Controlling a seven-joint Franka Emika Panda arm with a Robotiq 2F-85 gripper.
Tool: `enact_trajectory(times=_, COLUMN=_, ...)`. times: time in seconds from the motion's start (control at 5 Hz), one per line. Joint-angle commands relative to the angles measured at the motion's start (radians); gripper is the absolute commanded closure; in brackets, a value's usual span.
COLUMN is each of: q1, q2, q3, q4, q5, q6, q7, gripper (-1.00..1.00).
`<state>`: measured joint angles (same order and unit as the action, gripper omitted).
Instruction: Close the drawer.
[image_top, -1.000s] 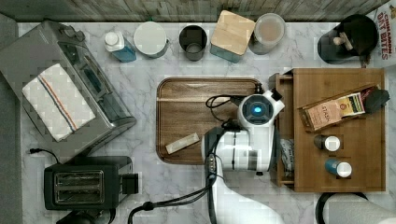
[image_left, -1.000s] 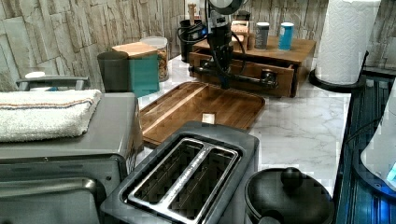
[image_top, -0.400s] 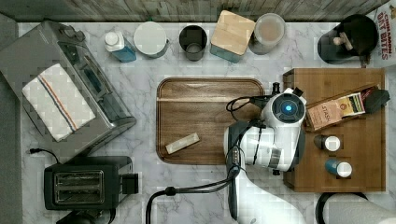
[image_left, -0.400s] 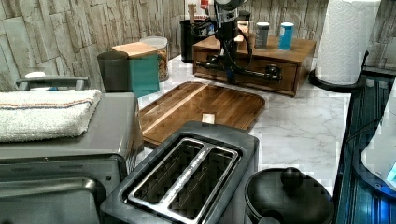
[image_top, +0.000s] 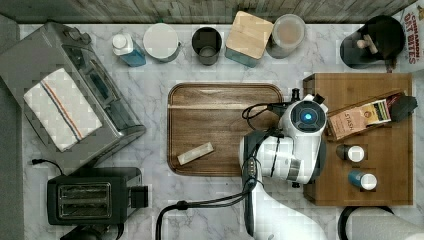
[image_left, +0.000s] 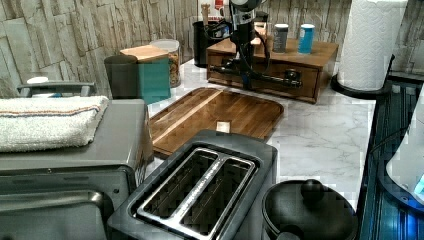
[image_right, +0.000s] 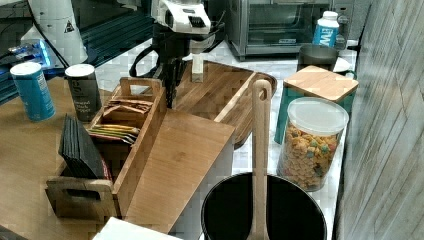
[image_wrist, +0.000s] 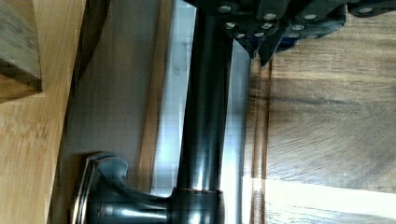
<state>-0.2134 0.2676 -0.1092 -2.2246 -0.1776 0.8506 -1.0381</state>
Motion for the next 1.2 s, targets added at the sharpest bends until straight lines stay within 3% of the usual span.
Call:
enact_trajectory(times=0.2, q1=-0.12, q2=-0.042, q3=-0.155, q4=0.131, q5=-0.079, q6=0.071, q7=0.047, gripper=1.0)
enact_trajectory(times=1.2, q1=-0.104, q2=-0.041, q3=-0.172, q4=0.13, q5=-0.072, q6=0.072, q7=0.043, gripper=1.0)
